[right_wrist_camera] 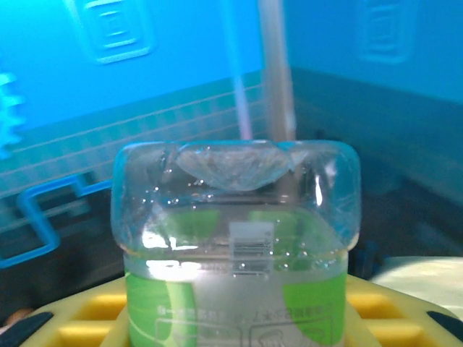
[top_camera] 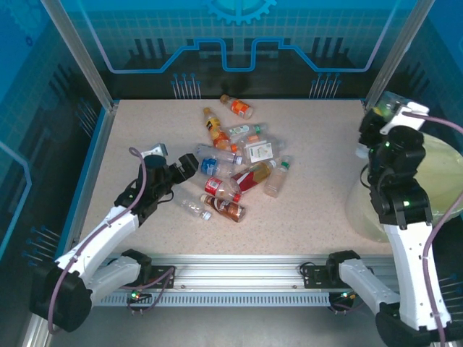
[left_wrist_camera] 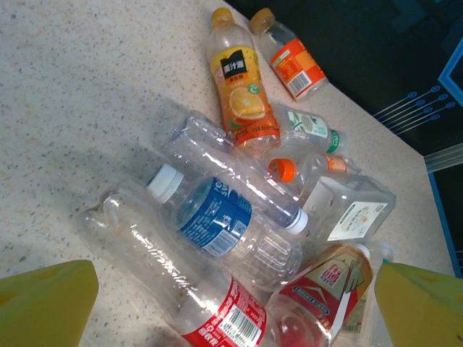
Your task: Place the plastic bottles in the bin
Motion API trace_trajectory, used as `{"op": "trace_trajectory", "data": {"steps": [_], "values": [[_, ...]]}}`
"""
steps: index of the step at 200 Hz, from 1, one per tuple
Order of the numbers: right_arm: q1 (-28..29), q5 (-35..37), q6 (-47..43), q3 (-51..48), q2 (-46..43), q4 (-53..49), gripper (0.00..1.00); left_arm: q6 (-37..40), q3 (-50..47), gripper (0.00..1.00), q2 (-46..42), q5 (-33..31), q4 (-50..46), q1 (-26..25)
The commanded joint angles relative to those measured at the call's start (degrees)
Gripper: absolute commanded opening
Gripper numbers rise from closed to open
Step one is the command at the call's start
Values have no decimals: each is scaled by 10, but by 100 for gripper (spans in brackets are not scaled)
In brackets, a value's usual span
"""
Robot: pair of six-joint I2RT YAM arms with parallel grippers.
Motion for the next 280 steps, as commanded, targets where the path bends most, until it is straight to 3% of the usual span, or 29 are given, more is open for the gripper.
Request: {"op": "trace_trajectory", "data": {"steps": [1,38,85,148,205,280], "values": [[-82,4,-19,12,2,-35,39,6,26,99,3,-18,9,-9],[-232,-60,19,9,27,-92,40,14,43,99,14,-25,-7,-15],[-333,-172,71,-17,66,-159,41,29,57,99,21,-18,-14,-17],[-333,-335,107,-65,114,-130,41,37,79,99,50,-32,-50,-17],[-331,-407,127,-85,136,-74,42,37,75,99,54,-48,-56,-17],[-327,-372,126,-82,121,-93,62,39,79,99,56,-70,-70,-17]]}}
